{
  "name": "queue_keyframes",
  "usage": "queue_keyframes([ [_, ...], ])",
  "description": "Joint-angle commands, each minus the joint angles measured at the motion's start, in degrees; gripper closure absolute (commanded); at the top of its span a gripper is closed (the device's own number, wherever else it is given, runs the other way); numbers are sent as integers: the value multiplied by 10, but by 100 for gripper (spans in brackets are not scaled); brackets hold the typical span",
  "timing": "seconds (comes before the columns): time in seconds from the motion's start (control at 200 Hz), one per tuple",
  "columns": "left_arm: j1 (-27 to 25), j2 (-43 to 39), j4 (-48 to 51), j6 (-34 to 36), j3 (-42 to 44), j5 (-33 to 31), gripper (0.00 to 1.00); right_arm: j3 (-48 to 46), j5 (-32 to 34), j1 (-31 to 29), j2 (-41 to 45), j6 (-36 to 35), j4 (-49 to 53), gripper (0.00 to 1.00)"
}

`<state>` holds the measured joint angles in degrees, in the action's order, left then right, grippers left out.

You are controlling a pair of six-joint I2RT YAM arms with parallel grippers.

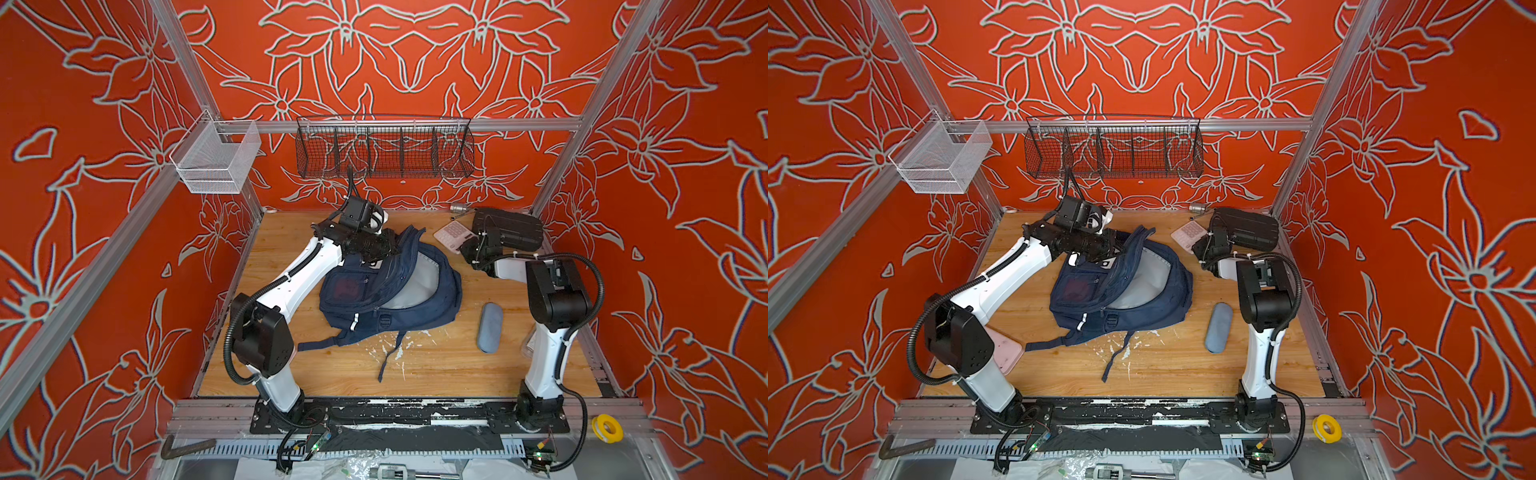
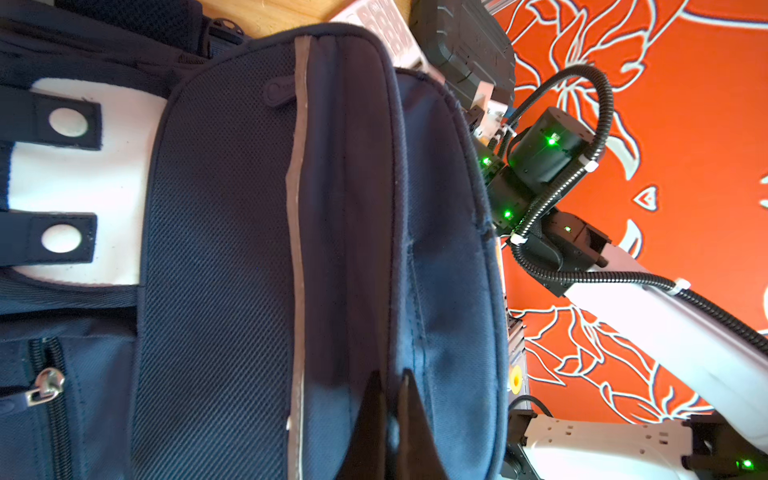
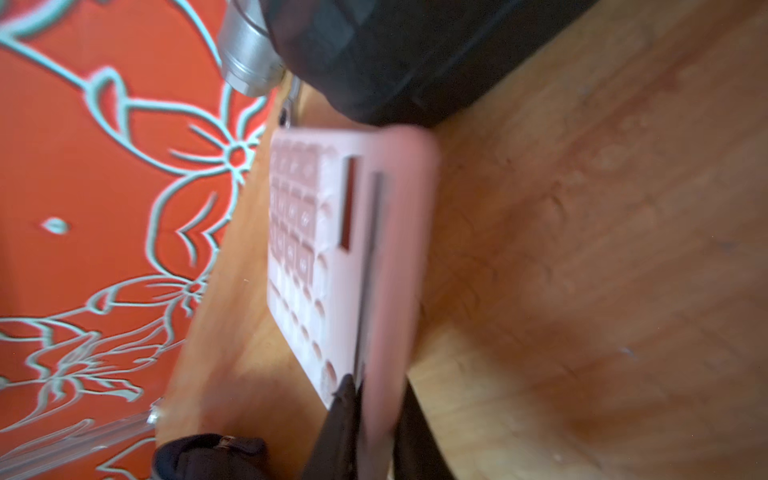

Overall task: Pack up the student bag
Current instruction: 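Grasp the pink calculator with the right gripper, then carry the calculator into the open backpack with the right gripper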

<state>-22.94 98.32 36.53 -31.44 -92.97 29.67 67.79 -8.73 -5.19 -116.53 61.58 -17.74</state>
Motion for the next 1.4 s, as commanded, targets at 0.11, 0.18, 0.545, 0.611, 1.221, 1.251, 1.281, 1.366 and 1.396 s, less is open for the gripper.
queue_keyframes([
  [0.11,0,-5,6,19,-14,-21,100,-22,-9,4,30,-15,-53,97],
  [0.18,1,-8,7,20,-14,-23,100,-21,-15,4,65,-37,-39,98],
  [0.545,-2,-29,-17,39,-9,-37,100,-23,-89,23,333,-172,257,100],
  [0.611,-6,-24,-13,45,-19,-41,100,-29,-136,23,377,-195,329,100],
  [1.221,-76,-39,-7,74,-30,-100,100,-92,-193,-213,396,-127,354,98],
  [1.251,-78,-41,-9,72,-26,-102,100,-84,-195,-222,377,-127,343,97],
  [1.281,-80,-42,-10,69,-23,-103,100,-74,-195,-229,360,-129,334,96],
  [1.366,-81,-48,-20,58,-14,-105,100,-42,-204,-242,313,-140,329,80],
  [1.396,-82,-49,-22,54,-14,-107,100,-35,-204,-243,306,-144,332,75],
])
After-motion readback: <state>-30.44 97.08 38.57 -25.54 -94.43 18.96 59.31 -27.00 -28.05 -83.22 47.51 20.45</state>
